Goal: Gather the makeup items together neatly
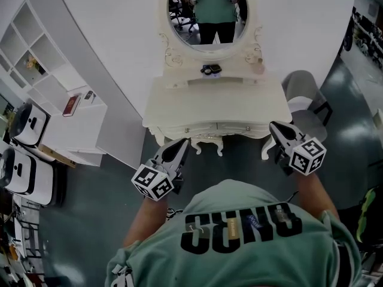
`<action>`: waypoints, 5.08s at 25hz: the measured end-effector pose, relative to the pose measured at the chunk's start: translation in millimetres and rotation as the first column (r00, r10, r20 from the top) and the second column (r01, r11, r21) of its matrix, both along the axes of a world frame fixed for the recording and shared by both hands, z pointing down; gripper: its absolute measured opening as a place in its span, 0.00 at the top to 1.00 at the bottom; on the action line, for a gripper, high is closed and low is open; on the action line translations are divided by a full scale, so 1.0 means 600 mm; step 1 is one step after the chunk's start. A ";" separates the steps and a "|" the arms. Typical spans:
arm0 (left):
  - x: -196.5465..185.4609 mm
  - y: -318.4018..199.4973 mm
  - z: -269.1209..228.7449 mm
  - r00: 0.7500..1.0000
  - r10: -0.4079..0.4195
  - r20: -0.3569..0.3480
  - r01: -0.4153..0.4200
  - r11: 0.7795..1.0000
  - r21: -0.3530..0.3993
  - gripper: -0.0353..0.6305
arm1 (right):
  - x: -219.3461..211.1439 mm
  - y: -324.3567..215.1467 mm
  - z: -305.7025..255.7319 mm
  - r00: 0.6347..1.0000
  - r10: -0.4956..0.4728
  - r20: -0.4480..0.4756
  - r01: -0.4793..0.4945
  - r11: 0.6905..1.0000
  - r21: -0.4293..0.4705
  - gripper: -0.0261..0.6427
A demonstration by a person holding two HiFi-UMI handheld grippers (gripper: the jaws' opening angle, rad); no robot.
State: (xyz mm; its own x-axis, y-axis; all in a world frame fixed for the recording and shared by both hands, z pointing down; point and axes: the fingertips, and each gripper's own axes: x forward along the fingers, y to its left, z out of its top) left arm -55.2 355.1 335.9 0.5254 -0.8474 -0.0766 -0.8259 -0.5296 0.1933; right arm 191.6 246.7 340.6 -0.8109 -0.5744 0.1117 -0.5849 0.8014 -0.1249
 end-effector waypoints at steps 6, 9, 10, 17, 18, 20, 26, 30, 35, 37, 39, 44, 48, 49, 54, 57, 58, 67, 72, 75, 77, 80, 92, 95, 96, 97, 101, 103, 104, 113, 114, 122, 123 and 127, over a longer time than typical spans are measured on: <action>0.070 -0.041 0.003 1.000 -0.021 -0.010 0.021 1.000 0.011 0.93 | 0.046 -0.044 -0.003 0.999 -0.052 -0.009 0.052 0.998 0.018 0.97; 0.095 -0.055 0.008 0.999 -0.032 -0.004 0.032 0.999 0.001 0.93 | 0.064 -0.063 0.006 0.997 -0.074 -0.009 0.074 0.997 0.008 0.97; 0.099 -0.061 0.011 0.999 -0.038 -0.002 0.038 0.999 -0.006 0.93 | 0.068 -0.071 0.010 0.997 -0.080 -0.008 0.080 0.997 0.005 0.97; 0.063 -0.134 0.045 0.998 -0.055 0.003 0.056 0.997 -0.044 0.93 | 0.034 -0.149 0.052 0.995 -0.099 -0.006 0.098 0.995 -0.031 0.97; 0.050 -0.151 0.050 0.999 -0.050 -0.004 0.050 0.998 -0.049 0.93 | 0.021 -0.161 0.056 0.995 -0.097 -0.010 0.096 0.995 -0.033 0.97; 0.028 -0.191 0.063 1.000 -0.022 -0.017 0.021 0.998 -0.058 0.93 | -0.005 -0.191 0.062 0.997 -0.081 -0.015 0.081 0.996 -0.037 0.97; -0.078 -0.374 0.077 0.994 0.095 -0.050 -0.097 0.994 -0.047 0.93 | -0.115 -0.332 0.060 1.000 0.009 -0.013 -0.009 1.000 -0.022 0.97; -0.156 -0.496 0.055 0.983 0.180 -0.047 -0.182 0.982 -0.042 0.93 | -0.210 -0.424 0.034 0.999 0.049 -0.013 -0.050 0.998 -0.025 0.97; -0.223 -0.622 0.068 0.970 0.242 0.025 -0.240 0.968 -0.070 0.93 | -0.285 -0.522 0.014 0.996 0.091 -0.009 -0.091 0.996 -0.015 0.97; -0.235 -0.664 0.079 0.969 0.247 0.028 -0.244 0.966 -0.083 0.93 | -0.300 -0.548 0.021 0.996 0.089 -0.025 -0.089 0.996 -0.028 0.97; -0.239 -0.702 0.092 0.970 0.240 0.030 -0.236 0.967 -0.098 0.93 | -0.302 -0.576 0.031 0.996 0.081 -0.036 -0.082 0.996 -0.041 0.97; -0.221 -0.789 0.132 0.977 0.193 0.085 -0.179 0.971 -0.156 0.93 | -0.279 -0.654 0.051 0.998 0.028 -0.056 -0.032 0.997 -0.063 0.97; -0.205 -0.867 0.181 0.969 0.161 0.188 -0.110 0.960 -0.256 0.93 | -0.254 -0.705 0.068 0.998 -0.025 -0.060 0.019 0.995 -0.094 0.97; -0.203 -0.889 0.195 0.962 0.157 0.223 -0.090 0.955 -0.282 0.93 | -0.246 -0.716 0.075 0.998 -0.036 -0.057 0.030 0.994 -0.103 0.97; -0.193 -0.992 0.282 0.902 0.195 0.384 -0.016 0.907 -0.421 0.93 | -0.212 -0.744 0.118 0.998 -0.047 -0.041 0.040 0.986 -0.160 0.97; -0.185 -1.045 0.333 0.881 0.240 0.407 -0.001 0.862 -0.507 0.93 | -0.190 -0.751 0.142 0.998 -0.030 -0.046 0.021 0.983 -0.184 0.97; -0.182 -1.060 0.348 0.871 0.258 0.418 0.002 0.849 -0.528 0.92 | -0.183 -0.755 0.147 0.999 -0.019 -0.048 0.009 0.982 -0.191 0.97; -0.166 -1.116 0.450 0.822 0.386 0.418 0.000 0.735 -0.678 0.77 | -0.136 -0.779 0.178 0.995 0.077 -0.056 -0.088 0.970 -0.227 0.97; -0.165 -1.124 0.476 0.832 0.393 0.391 0.013 0.692 -0.722 0.76 | -0.136 -0.782 0.187 0.994 0.090 -0.061 -0.102 0.965 -0.241 0.97; -0.169 -1.134 0.478 0.850 0.364 0.381 0.035 0.683 -0.730 0.76 | -0.137 -0.784 0.190 0.994 0.093 -0.061 -0.106 0.964 -0.245 0.97; -0.169 -1.137 0.480 0.856 0.357 0.375 0.043 0.672 -0.739 0.77 | -0.137 -0.784 0.193 0.994 0.091 -0.063 -0.103 0.965 -0.243 0.97; -0.167 -1.132 0.486 0.843 0.369 0.392 0.058 0.662 -0.747 0.80 | -0.140 -0.782 0.194 0.994 0.086 -0.066 -0.099 0.966 -0.239 0.97; -0.185 -1.119 0.443 0.870 0.309 0.385 0.070 0.695 -0.716 0.81 | -0.144 -0.786 0.181 0.996 0.077 -0.049 -0.086 0.969 -0.231 0.97; -0.169 -1.088 0.401 0.888 0.256 0.381 0.090 0.717 -0.691 0.81 | -0.138 -0.790 0.166 0.998 0.060 -0.029 -0.065 0.973 -0.219 0.97; -0.157 -1.076 0.389 0.895 0.237 0.377 0.095 0.725 -0.682 0.81 | -0.133 -0.790 0.162 0.998 0.053 -0.024 -0.057 0.975 -0.217 0.97; -0.140 -1.062 0.378 0.903 0.221 0.367 0.095 0.732 -0.675 0.81 | -0.126 -0.789 0.159 0.999 0.043 -0.020 -0.046 0.976 -0.213 0.97; -0.020 -1.007 0.366 0.945 0.211 0.252 0.026 0.717 -0.697 0.81 | -0.083 -0.785 0.151 1.000 0.008 -0.021 -0.012 0.978 -0.209 0.97; 0.047 -0.983 0.390 0.960 0.206 0.190 -0.003 0.686 -0.728 0.81 | -0.053 -0.779 0.149 1.000 -0.001 -0.023 -0.004 0.979 -0.206 0.97; 0.077 -0.973 0.406 0.966 0.197 0.165 -0.010 0.668 -0.744 0.81 | -0.037 -0.776 0.148 1.000 -0.005 -0.026 -0.001 0.979 -0.204 0.97; 0.241 -0.931 0.561 0.994 0.052 0.093 0.051 0.540 -0.840 0.81 | 0.114 -0.751 0.174 0.997 0.013 -0.077 -0.031 0.973 -0.229 0.97; 0.252 -0.927 0.576 0.996 0.034 0.086 0.055 0.524 -0.850 0.81 | 0.128 -0.749 0.178 0.996 0.019 -0.083 -0.038 0.972 -0.234 0.97; 0.306 -0.898 0.646 0.996 -0.068 0.061 0.085 0.443 -0.892 0.81 | 0.199 -0.722 0.200 0.991 0.060 -0.119 -0.090 0.961 -0.263 0.97; 0.309 -0.898 0.650 0.995 -0.082 0.054 0.085 0.439 -0.894 0.81 | 0.204 -0.719 0.202 0.991 0.064 -0.121 -0.095 0.960 -0.265 0.97; 0.323 -0.898 0.650 0.995 -0.100 0.014 0.056 0.431 -0.901 0.81 | 0.213 -0.714 0.202 0.989 0.084 -0.118 -0.112 0.958 -0.265 0.97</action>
